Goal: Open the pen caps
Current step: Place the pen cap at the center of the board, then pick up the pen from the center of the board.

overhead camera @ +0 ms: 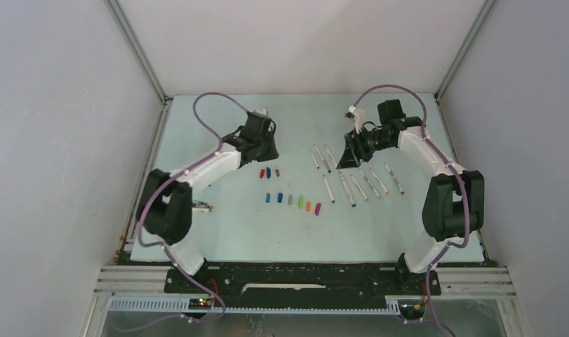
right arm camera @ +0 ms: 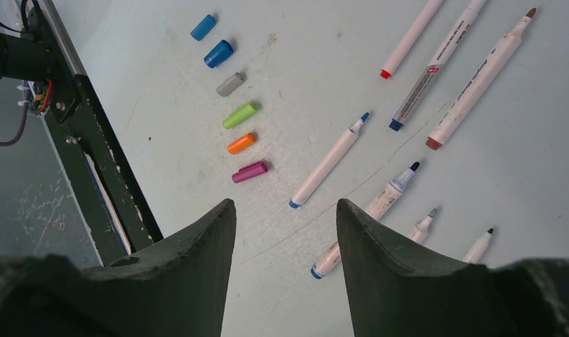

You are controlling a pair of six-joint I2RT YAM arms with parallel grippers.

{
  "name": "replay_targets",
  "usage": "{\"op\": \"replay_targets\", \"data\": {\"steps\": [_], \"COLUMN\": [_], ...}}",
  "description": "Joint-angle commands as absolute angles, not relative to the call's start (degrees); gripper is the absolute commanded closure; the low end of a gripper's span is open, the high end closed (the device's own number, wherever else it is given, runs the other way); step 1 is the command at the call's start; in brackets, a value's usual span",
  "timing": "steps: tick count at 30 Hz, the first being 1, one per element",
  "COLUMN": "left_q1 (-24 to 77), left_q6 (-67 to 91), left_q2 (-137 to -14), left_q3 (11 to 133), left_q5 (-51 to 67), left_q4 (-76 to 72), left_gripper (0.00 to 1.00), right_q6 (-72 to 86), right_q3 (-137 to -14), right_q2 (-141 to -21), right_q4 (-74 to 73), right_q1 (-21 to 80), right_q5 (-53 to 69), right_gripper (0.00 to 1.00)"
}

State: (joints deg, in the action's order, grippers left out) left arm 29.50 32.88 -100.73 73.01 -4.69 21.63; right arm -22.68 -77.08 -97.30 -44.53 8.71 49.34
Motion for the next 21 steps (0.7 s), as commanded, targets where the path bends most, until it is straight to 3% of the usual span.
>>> {"op": "replay_targets", "data": {"steps": [1,7,10,14,16,17,19,21], "left_q1": [29.62,29.62,29.57,29.08,29.01,28.88,27.67,25.26], "left_q6": [31.68,31.68,31.57,33.25,35.92,39.12,45.63,46.89], "left_q2": [-89.67,-77.59,-71.52,-63.96,-60.45,-59.40,-57.44,-55.47], "left_q3": [66.51,56.38,51.81,46.21,42.56,40.74,38.11,35.73], "left_q5": [-9.98,-17.73,-22.50,-30.72,-39.03,-42.86,-46.42,-42.52], "left_q4": [17.35,14.30,14.00,13.97,13.76,14.38,17.05,16.13], "left_gripper": [0.71,0.69,0.62,0.40,0.08,0.01,0.00,0.00], "right_q6": [-23.98,-24.66,-24.93,-25.31,-25.52,-25.64,-25.81,-25.92], "right_q3": [-77.39,-77.35,-77.37,-77.37,-77.34,-77.35,-77.35,-77.35], "right_q2": [-95.68,-94.60,-94.16,-93.73,-93.54,-93.55,-93.49,-93.45], "right_q4": [-44.89,-45.23,-45.41,-45.61,-45.75,-45.81,-45.90,-46.01], "right_q1": [8.29,8.07,7.91,7.92,7.92,7.92,7.96,7.87], "right_q5": [50.89,51.45,51.80,52.27,52.37,52.50,52.64,52.73], "right_gripper": [0.43,0.43,0.43,0.43,0.43,0.43,0.43,0.43]}}
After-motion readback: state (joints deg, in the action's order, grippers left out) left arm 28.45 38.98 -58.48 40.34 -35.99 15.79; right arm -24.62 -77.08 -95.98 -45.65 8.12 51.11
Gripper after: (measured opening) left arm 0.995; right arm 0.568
